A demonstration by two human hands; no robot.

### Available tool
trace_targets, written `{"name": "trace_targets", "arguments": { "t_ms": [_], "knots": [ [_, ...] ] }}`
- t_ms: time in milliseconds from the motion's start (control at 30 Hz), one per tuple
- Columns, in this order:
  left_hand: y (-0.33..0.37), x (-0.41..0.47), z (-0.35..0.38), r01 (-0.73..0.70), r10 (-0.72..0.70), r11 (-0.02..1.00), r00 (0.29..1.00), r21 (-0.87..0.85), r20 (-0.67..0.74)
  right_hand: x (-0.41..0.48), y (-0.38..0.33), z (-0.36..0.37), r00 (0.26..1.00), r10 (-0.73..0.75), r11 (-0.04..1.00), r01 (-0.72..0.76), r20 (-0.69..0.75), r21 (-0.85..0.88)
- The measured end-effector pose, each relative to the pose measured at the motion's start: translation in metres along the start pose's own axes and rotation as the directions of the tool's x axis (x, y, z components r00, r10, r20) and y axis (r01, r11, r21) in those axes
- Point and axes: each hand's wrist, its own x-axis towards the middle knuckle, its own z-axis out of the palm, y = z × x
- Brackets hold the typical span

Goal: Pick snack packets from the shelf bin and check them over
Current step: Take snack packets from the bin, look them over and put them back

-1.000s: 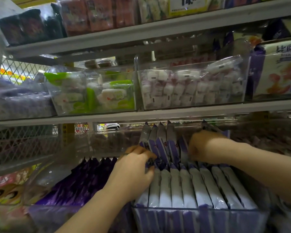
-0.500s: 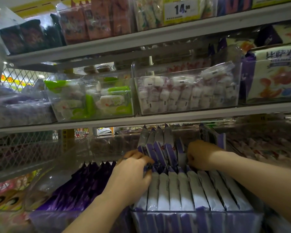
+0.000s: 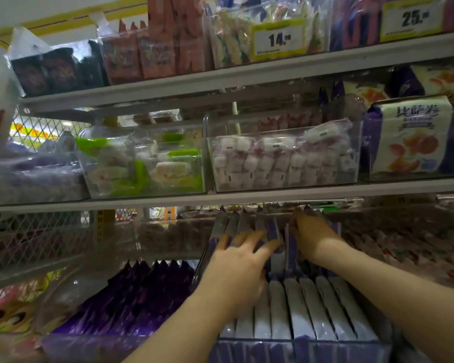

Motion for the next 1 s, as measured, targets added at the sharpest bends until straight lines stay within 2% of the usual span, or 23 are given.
{"name": "trace_targets", "arguments": {
  "t_ms": [67,133,200,333,433,533,600,667,700,767,833,867,933,1000],
  "knots": [
    [0.009,0.015,0.007,-0.009,0.007,0.999,0.999,0.032,0.052,0.0,0.001,-0.002,0.999,0.014,0.999,-0.015,0.034,0.039],
    [0.01,0.024,0.015,-0.006,0.0,0.998,0.995,0.06,0.101,-0.002,0.003,-0.007,1.0,0.023,0.994,-0.024,0.008,0.102],
    [0.007,0.027,0.023,0.008,-0.02,0.996,0.991,0.09,0.133,-0.006,0.009,-0.012,0.998,0.007,0.978,0.007,-0.067,0.208],
    [0.005,0.03,0.025,-0.008,-0.001,0.998,0.989,0.061,0.145,-0.019,0.026,-0.016,0.965,-0.087,0.891,0.187,-0.249,0.413],
    [0.011,0.029,0.02,-0.098,0.1,0.991,0.995,0.094,-0.018,-0.026,0.03,-0.018,0.942,-0.042,0.84,0.213,-0.332,0.498],
    [0.014,0.023,0.008,-0.079,0.083,0.995,0.994,0.068,-0.073,-0.038,0.029,-0.024,0.924,-0.039,0.828,0.243,-0.38,0.506],
    [0.016,0.017,0.001,-0.04,0.036,0.999,0.994,-0.033,-0.101,-0.054,0.026,-0.028,0.896,-0.046,0.789,0.303,-0.441,0.534],
    [0.02,0.009,-0.007,-0.015,-0.039,0.971,0.975,-0.238,-0.221,-0.076,0.02,-0.027,0.849,-0.044,0.738,0.383,-0.527,0.556],
    [0.023,0.002,-0.013,0.003,-0.109,0.922,0.962,-0.388,-0.252,-0.087,0.016,-0.026,0.828,-0.04,0.709,0.418,-0.559,0.568],
    [0.029,-0.009,-0.021,0.076,-0.27,0.756,0.941,-0.651,-0.204,-0.108,0.008,-0.022,0.791,-0.046,0.676,0.474,-0.61,0.564],
    [0.035,-0.018,-0.03,0.153,-0.44,0.505,0.892,-0.849,-0.1,-0.125,-0.001,-0.017,0.749,-0.064,0.654,0.531,-0.659,0.539],
    [0.037,-0.022,-0.035,0.192,-0.504,0.341,0.864,-0.92,-0.006,-0.134,-0.006,-0.016,0.729,-0.072,0.639,0.557,-0.68,0.53],
    [0.038,-0.034,-0.044,0.297,-0.535,0.024,0.81,-0.955,0.238,-0.152,-0.018,-0.012,0.71,-0.085,0.597,0.598,-0.699,0.535],
    [0.037,-0.049,-0.049,0.337,-0.497,-0.207,0.772,-0.919,0.395,-0.169,-0.03,-0.006,0.743,-0.076,0.54,0.591,-0.665,0.599]
  ]
}}
